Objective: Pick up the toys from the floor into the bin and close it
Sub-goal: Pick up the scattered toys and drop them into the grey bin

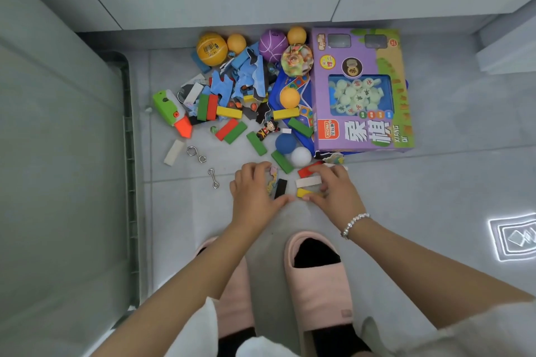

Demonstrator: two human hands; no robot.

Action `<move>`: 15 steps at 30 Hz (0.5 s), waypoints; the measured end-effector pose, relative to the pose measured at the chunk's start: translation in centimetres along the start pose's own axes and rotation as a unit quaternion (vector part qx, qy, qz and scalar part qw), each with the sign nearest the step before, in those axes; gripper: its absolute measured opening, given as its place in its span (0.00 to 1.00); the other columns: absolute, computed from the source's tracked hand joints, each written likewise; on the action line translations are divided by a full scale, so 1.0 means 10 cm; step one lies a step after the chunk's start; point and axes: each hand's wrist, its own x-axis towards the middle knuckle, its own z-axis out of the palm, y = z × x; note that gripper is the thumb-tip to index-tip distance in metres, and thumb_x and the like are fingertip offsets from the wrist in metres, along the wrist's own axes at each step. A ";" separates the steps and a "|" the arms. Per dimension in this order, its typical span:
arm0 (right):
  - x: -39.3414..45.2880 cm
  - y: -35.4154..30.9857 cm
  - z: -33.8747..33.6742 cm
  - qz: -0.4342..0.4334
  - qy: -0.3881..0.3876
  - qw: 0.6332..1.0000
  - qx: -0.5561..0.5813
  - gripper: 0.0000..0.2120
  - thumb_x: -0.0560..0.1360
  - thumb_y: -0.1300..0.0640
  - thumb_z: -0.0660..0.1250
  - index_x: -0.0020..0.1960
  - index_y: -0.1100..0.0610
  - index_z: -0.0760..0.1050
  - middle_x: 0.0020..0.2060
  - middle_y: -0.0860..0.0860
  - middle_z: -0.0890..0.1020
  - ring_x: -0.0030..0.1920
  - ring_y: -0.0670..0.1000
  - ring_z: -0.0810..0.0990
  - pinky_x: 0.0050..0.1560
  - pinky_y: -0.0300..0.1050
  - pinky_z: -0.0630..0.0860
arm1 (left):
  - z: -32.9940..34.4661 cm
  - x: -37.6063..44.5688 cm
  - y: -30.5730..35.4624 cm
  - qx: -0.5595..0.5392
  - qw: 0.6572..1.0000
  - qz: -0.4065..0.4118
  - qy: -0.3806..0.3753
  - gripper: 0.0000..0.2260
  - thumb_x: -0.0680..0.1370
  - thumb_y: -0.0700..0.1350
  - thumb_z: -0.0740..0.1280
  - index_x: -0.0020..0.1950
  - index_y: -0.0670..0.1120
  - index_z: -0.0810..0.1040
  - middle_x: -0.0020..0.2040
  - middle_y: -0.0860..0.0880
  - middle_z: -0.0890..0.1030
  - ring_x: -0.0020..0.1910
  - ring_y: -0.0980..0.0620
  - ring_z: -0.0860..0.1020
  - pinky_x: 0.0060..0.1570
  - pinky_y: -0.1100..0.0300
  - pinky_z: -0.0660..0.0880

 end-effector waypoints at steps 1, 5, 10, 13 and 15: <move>0.03 -0.01 0.01 -0.014 -0.011 1.000 -0.011 0.22 0.66 0.60 0.75 0.59 0.53 0.75 0.49 0.49 0.66 0.42 0.51 0.73 0.50 0.43 0.74 | 0.00 -0.01 0.00 0.013 1.000 0.011 -0.008 0.31 0.65 0.56 0.75 0.64 0.48 0.71 0.60 0.48 0.69 0.60 0.47 0.66 0.53 0.59 0.58; 0.07 -0.02 0.06 -0.025 -0.025 0.999 -0.032 0.19 0.67 0.58 0.75 0.56 0.56 0.75 0.52 0.54 0.70 0.46 0.56 0.76 0.52 0.50 0.76 | 0.00 0.00 0.01 -0.013 1.000 0.020 -0.013 0.23 0.69 0.49 0.74 0.60 0.46 0.72 0.55 0.49 0.72 0.56 0.47 0.68 0.52 0.60 0.59; 0.02 0.02 0.09 -0.030 -0.016 0.996 -0.078 0.19 0.66 0.55 0.75 0.54 0.59 0.74 0.56 0.55 0.72 0.55 0.56 0.73 0.53 0.46 0.71 | -0.02 0.02 -0.01 -0.029 0.999 0.019 0.002 0.19 0.70 0.44 0.73 0.59 0.45 0.74 0.51 0.50 0.75 0.53 0.47 0.69 0.51 0.61 0.60; 0.01 0.01 0.09 -0.033 -0.015 0.993 -0.112 0.19 0.66 0.54 0.75 0.53 0.58 0.73 0.55 0.53 0.74 0.58 0.54 0.70 0.52 0.42 0.67 | -0.04 0.03 -0.01 -0.007 1.000 0.019 -0.007 0.20 0.70 0.44 0.73 0.60 0.46 0.74 0.54 0.48 0.77 0.55 0.46 0.68 0.55 0.58 0.64; 0.03 0.01 0.10 -0.023 -0.022 0.994 -0.109 0.19 0.66 0.53 0.75 0.53 0.57 0.73 0.54 0.52 0.75 0.57 0.53 0.71 0.51 0.43 0.68 | -0.07 0.04 0.00 0.008 1.000 0.020 -0.021 0.19 0.71 0.44 0.72 0.60 0.45 0.73 0.54 0.48 0.76 0.55 0.46 0.69 0.55 0.56 0.65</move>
